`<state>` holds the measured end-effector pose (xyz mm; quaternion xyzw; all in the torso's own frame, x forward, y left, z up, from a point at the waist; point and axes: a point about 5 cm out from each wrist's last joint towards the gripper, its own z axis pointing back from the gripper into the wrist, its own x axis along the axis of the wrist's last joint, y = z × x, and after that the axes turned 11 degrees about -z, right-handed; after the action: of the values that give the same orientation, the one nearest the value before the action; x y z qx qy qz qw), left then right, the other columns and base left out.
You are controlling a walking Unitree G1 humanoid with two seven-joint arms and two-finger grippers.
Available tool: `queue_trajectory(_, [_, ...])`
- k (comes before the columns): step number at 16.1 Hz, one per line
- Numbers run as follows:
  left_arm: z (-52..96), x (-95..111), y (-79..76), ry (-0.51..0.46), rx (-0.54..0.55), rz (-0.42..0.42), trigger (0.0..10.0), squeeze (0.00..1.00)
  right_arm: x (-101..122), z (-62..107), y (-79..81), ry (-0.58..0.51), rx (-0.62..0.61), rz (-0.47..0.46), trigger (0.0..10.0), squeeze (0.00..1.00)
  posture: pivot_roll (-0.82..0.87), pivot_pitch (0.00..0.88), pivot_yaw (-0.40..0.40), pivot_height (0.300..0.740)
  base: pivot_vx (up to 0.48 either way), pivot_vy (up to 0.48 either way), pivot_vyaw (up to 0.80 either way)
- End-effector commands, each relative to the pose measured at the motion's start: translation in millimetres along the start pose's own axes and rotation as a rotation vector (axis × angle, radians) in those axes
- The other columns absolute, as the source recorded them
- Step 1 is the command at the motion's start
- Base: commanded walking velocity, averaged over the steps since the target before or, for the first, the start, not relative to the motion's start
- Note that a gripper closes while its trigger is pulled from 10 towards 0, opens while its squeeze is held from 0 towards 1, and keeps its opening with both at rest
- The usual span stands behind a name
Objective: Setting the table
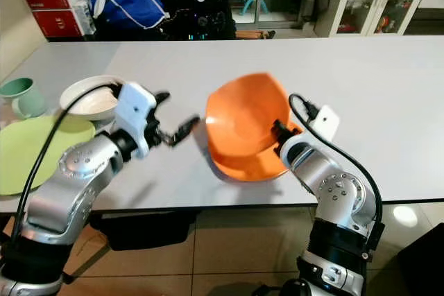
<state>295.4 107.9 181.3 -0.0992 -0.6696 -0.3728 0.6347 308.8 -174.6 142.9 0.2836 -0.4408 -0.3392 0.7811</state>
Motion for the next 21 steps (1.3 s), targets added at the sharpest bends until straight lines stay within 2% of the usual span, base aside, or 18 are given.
queue_trajectory(1, [3.0, 1.8, -3.7, 0.000, -0.044, 0.001, 10.0, 0.00, 6.9, 0.7, 8.1, 0.004, 0.035, -0.020, 10.0, 0.00, -0.05, 0.000, 0.032, 0.740, 0.000, 0.000, 0.00])
queue_trajectory(6, [9.9, 0.2, -7.8, 0.024, -0.104, 0.016, 10.0, 0.00, 13.1, -6.2, -12.6, 0.002, -0.092, -0.091, 10.0, 0.00, -0.04, 0.000, 0.027, 0.740, 0.000, 0.000, 0.00])
queue_trajectory(8, [10.7, 0.2, -7.8, 0.028, -0.105, 0.017, 10.0, 0.00, 12.5, -7.5, -16.4, 0.016, -0.106, -0.126, 10.0, 0.00, -0.04, 0.000, 0.026, 0.740, 0.000, 0.000, 0.00])
queue_trajectory(9, [10.8, 0.4, -7.8, 0.030, -0.107, 0.018, 10.0, 0.00, 11.3, -8.5, -18.4, 0.030, -0.112, -0.155, 10.0, 0.64, -0.04, 0.000, 0.027, 0.740, 0.000, 0.000, 0.00])
queue_trajectory(10, [10.7, 1.0, -8.0, 0.031, -0.109, 0.017, 10.0, 0.00, 10.3, -9.1, -20.3, 0.042, -0.117, -0.188, 10.0, 1.00, -0.04, 0.000, 0.027, 0.740, 0.000, 0.000, 0.00])
queue_trajectory(13, [10.1, 2.4, -7.8, 0.031, -0.108, 0.015, 10.0, 0.00, 12.0, -6.5, -23.3, 0.057, -0.124, -0.249, 10.0, 1.00, -0.04, 0.000, 0.027, 0.740, 0.000, 0.000, 0.00])
queue_trajectory(16, [9.8, 2.9, -7.8, 0.031, -0.108, 0.013, 10.0, 0.00, 16.2, -0.1, -23.7, 0.062, -0.118, -0.265, 10.0, 1.00, -0.04, 0.000, 0.027, 0.740, 0.000, 0.000, 0.00])
queue_trajectory(21, [9.1, 3.9, -6.0, 0.029, -0.107, 0.012, 10.0, 0.00, 28.4, 10.9, -6.7, 0.054, -0.059, -0.224, 10.0, 1.00, -0.04, 0.000, 0.038, 0.740, 0.000, 0.000, 0.00])
